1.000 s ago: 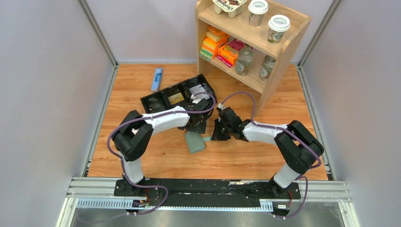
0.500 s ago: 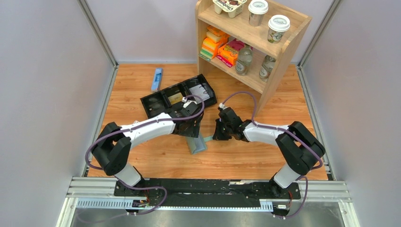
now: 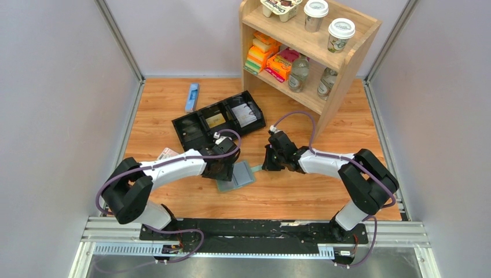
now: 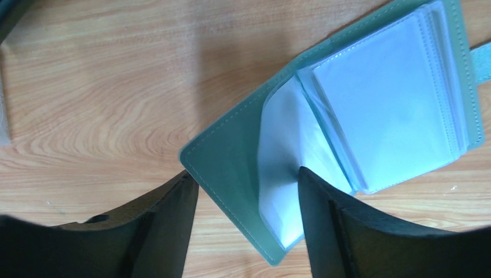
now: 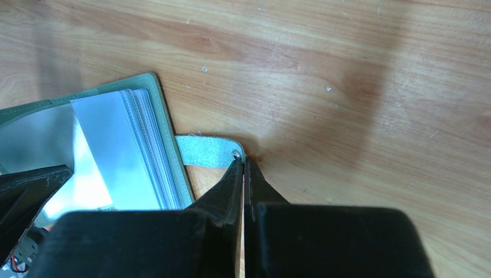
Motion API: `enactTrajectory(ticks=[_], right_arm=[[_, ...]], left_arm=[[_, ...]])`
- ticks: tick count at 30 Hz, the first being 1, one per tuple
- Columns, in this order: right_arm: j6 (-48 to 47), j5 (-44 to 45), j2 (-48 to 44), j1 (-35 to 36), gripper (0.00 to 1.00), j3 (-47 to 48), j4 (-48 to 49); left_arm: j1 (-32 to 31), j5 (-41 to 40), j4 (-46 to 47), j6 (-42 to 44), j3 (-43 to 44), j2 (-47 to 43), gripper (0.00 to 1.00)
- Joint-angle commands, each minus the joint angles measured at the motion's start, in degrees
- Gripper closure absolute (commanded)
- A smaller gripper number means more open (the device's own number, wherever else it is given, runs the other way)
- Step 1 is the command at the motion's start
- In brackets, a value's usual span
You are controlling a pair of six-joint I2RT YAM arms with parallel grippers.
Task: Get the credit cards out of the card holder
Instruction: Open the card holder at the center of the board.
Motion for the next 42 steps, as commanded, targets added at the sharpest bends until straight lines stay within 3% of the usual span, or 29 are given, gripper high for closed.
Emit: enactTrajectory(ticks=[1, 5, 10, 15, 21, 27, 34, 42], right_arm=[[-0.79, 3.57, -1.87, -0.83, 1.00, -0.37, -1.50], [-2.01, 3.49, -2.92, -0.83, 1.00, -0.02, -2.11], [-4.39, 2.87, -6.43, -0.83, 0.92, 1.47, -4.39], [-7.46, 2.26, -12.23, -0.48, 0.63, 4.02, -7.38], [-9.14, -0.73, -16.37, 0.31, 0.47, 6.31, -6.96], [-6.95, -9.16, -11.20, 1.10, 0.47, 6.66, -2.38], [-2.55, -12.33, -2.76, 2.59, 0.47, 5.96, 4.38], [-2.37, -10.58, 1.55, 3.48, 0.50, 7.19, 3.87]], left_arm=[[-0.15, -0.12, 2.23, -0.55, -1.97, -1.52, 0.34], [-0.06, 0.15, 3.54, -0.64, -3.90, -1.87, 0.37], [-0.06, 1.20, 5.65, -0.38, -4.78, -2.05, 0.53], [-0.06, 2.34, 7.33, 0.33, -4.43, -1.35, 0.54], [-0.06, 3.13, 8.56, 0.59, -4.43, -0.99, 0.55], [-0.06, 4.01, 9.70, 0.68, -4.78, -1.08, 0.55], [-0.15, 4.80, 10.32, 0.86, -5.05, -0.73, 0.56], [-0.06, 5.42, 10.67, 0.86, -5.14, -0.29, 0.56]])
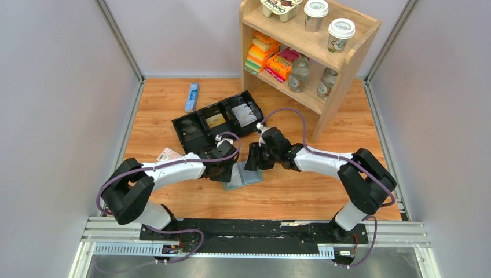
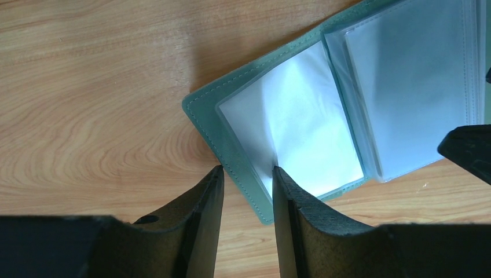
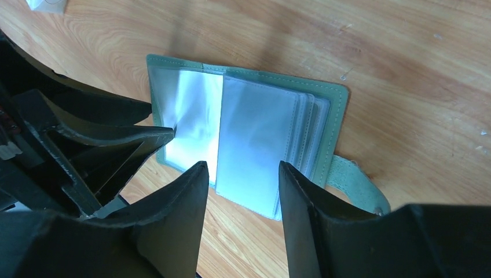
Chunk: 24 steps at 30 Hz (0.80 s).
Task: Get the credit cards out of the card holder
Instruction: Open the card holder at the center of the board, then remove the credit card from the card holder.
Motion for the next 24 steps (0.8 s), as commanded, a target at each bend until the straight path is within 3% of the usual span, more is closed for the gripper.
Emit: enactTrajectory(ticks=[1, 12, 24], right_arm=[[0.93, 0.57, 1.29, 0.37, 0.50, 2.29, 2.12], [0.67, 3.56, 2.44, 0.90, 0.50, 2.47, 0.01], [1.37, -5.31, 4.72, 2.22, 0.51, 4.49, 3.69]], left_arm=[[-0.06, 0.92, 1.77, 0.79, -0.31, -0.03, 0.56], [-0.15, 1.36, 1.69, 0.79, -0.22, 0.41, 0.56], [-0.15, 2.50, 2.74, 1.23, -0.57, 0.41, 0.56]])
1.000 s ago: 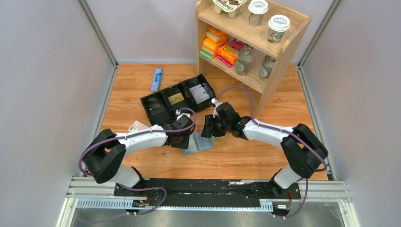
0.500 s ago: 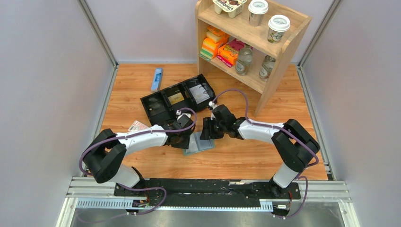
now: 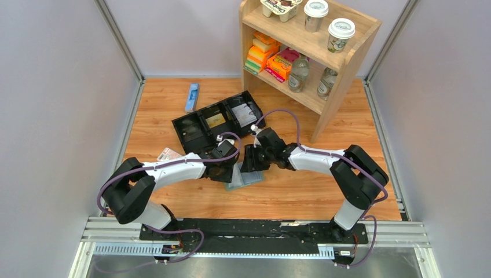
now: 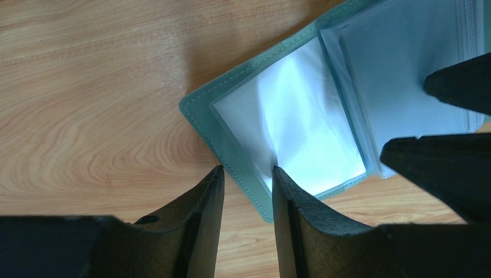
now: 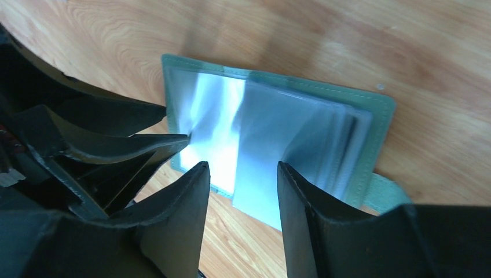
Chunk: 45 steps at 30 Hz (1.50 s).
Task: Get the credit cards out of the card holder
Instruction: Remove the credit card from the card holder.
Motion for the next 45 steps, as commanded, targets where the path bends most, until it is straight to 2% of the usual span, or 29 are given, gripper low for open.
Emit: enactTrajectory(ticks=[1, 7, 14, 19, 45], right_arm=[[0.93, -4.70, 0.89, 0.73, 0.51, 2.59, 3.85], [0.85, -6.38, 2.22, 1.26, 0.52, 4.17, 3.77], [-2.14, 7.22, -2.62, 1.61, 0.50, 3.82, -1.94], [-3.90, 13.30, -3.24, 1.79, 0.48, 4.52, -5.11], [-5.13, 11.91, 2.04, 4.24, 0.46, 5.93, -5.55]], left_arm=[[-0.15, 1.17, 2.17, 0.84, -0.63, -0.11, 0.56], [-0.06, 1.43, 2.88, 0.75, -1.07, -0.29, 0.56], [-0.06, 0.90, 2.44, 0.49, -1.25, -0.64, 0.57], [-0.06, 0.91, 2.44, 0.49, -1.25, -0.56, 0.57], [-0.06, 1.34, 2.17, 0.93, -0.46, 0.15, 0.57]])
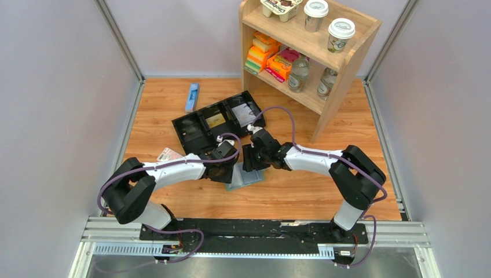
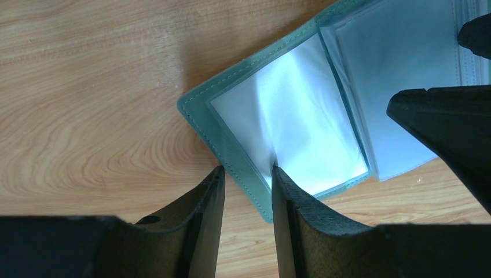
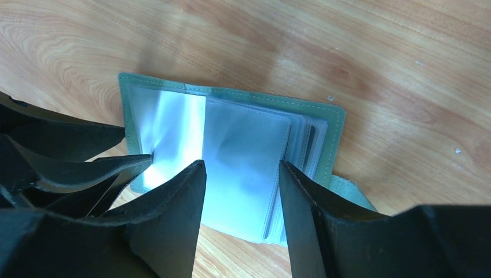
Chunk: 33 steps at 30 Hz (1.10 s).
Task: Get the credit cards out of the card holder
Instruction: Remove the credit card from the card holder.
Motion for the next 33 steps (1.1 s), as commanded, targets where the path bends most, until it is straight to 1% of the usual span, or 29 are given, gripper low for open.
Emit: enactTrajectory(ticks=[1, 14, 20, 28, 33], right_arm=[[-0.65, -0.49, 1.27, 1.25, 0.46, 2.35, 0.20], [0.93, -6.29, 2.42, 1.34, 0.48, 3.05, 1.86], [1.90, -11.56, 2.77, 1.34, 0.48, 3.66, 5.03], [3.22, -16.31, 4.53, 1.43, 0.48, 5.07, 7.40], [2.61, -15.35, 3.13, 1.34, 0.48, 5.60, 6.44]], left_arm=[[-0.06, 0.54, 0.77, 0.77, 0.46, 0.15, 0.57], [-0.06, 1.15, 1.48, 0.95, -0.15, -0.47, 0.57], [-0.06, 1.59, 2.27, 0.95, -0.77, -0.82, 0.57], [0.02, 1.77, 3.15, 0.86, -1.47, -1.61, 0.57], [0.02, 1.50, 3.67, 0.51, -2.44, -2.75, 0.57]])
